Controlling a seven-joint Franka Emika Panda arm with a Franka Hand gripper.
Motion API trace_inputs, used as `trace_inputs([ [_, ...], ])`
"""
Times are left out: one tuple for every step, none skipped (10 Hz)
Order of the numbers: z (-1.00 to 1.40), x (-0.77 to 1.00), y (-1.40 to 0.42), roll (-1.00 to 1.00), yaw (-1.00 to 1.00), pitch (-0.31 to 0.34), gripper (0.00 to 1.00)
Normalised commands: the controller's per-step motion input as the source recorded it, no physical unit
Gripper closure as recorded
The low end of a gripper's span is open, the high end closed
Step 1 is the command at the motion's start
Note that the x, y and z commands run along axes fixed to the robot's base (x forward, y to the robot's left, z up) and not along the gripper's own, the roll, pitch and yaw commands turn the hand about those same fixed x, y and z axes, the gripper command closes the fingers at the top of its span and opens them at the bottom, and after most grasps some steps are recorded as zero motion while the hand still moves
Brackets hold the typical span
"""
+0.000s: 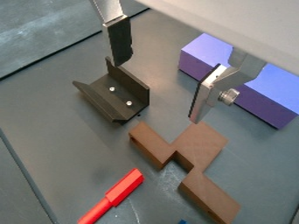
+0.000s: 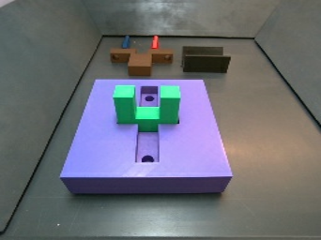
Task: Pick up the brown object. Move up. Place the brown object on the fixture. Regrasp the brown object. Move to above the board. Insert the brown object.
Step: Pick up the brown object.
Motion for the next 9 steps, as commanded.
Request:
trace_inputs([
  [0.00, 0.00, 0.00, -0.01, 0.00, 0.000, 0.00],
  [-0.01, 0.00, 0.00, -0.04, 0.00, 0.000, 0.00],
  [-0.01, 0.00, 0.00, -0.03, 0.00, 0.000, 0.00],
  [-0.01, 0.00, 0.00, -0.02, 0.00, 0.000, 0.00],
  [0.00, 0.01, -0.03, 0.00, 0.00, 0.000, 0.00],
  [-0.21, 0.00, -0.16, -0.08, 0.00, -0.020, 0.00],
  [-0.37, 0.00, -0.54, -0.02, 0.00, -0.081, 0.00],
  [-0.41, -0.04, -0.79, 0.00, 0.09, -0.133, 0.00],
  [-0.38, -0.08, -0.78, 0.00, 0.13, -0.143, 0.00],
])
